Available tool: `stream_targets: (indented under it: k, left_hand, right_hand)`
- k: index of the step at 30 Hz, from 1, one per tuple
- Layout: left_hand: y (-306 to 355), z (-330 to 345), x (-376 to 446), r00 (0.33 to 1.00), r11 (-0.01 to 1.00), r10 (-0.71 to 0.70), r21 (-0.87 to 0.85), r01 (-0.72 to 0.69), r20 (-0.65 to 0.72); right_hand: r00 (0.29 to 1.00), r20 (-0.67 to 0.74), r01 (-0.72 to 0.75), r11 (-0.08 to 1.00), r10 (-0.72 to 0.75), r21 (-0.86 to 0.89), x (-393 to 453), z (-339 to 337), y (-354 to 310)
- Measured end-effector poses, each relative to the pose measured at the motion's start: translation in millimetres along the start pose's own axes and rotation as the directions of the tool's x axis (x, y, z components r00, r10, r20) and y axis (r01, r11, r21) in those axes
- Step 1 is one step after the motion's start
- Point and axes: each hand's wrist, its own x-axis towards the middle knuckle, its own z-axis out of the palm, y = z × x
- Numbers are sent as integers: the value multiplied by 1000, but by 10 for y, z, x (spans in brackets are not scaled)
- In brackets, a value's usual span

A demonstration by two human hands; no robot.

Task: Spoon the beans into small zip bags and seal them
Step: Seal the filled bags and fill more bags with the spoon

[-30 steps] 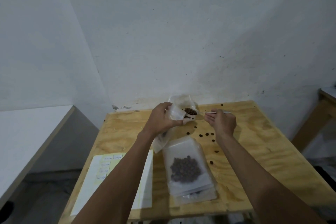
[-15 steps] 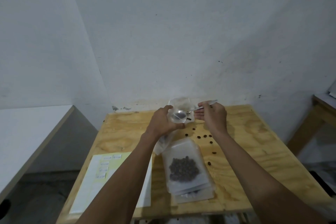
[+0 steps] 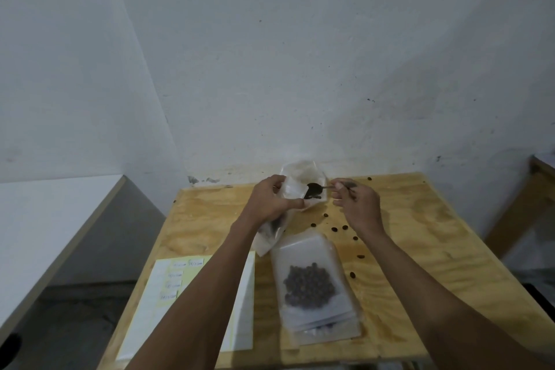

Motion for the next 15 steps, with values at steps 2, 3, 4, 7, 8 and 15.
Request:
stream_targets:
  k: [2, 3, 4, 7, 8, 15]
  left_hand:
    - [10, -5, 27, 1000, 999, -2, -52, 2, 7]
    - [21, -7, 43, 1000, 996, 1, -86, 0, 7]
    - [41, -8, 58, 1000, 993, 6, -118, -5, 6]
    - [139, -6, 115, 1000, 974, 16, -224, -16, -2]
    - [175, -3, 143, 1000, 964, 16, -264, -16, -3]
    - [332, 102, 223, 1000, 927, 25, -373, -19, 11]
  right_hand:
    - [1000, 30, 8, 1000, -7, -9, -22, 11, 42]
    - [999, 32, 2, 1000, -2, -7, -32, 19, 71]
    - [1000, 26, -13, 1000, 13, -1, -40, 27, 95]
    - [997, -14, -78, 996, 79, 43, -38, 37, 141]
    - [995, -29, -97, 994, 98, 57, -32, 39, 141]
    - [931, -64, -338, 916, 359, 218, 1, 69, 85]
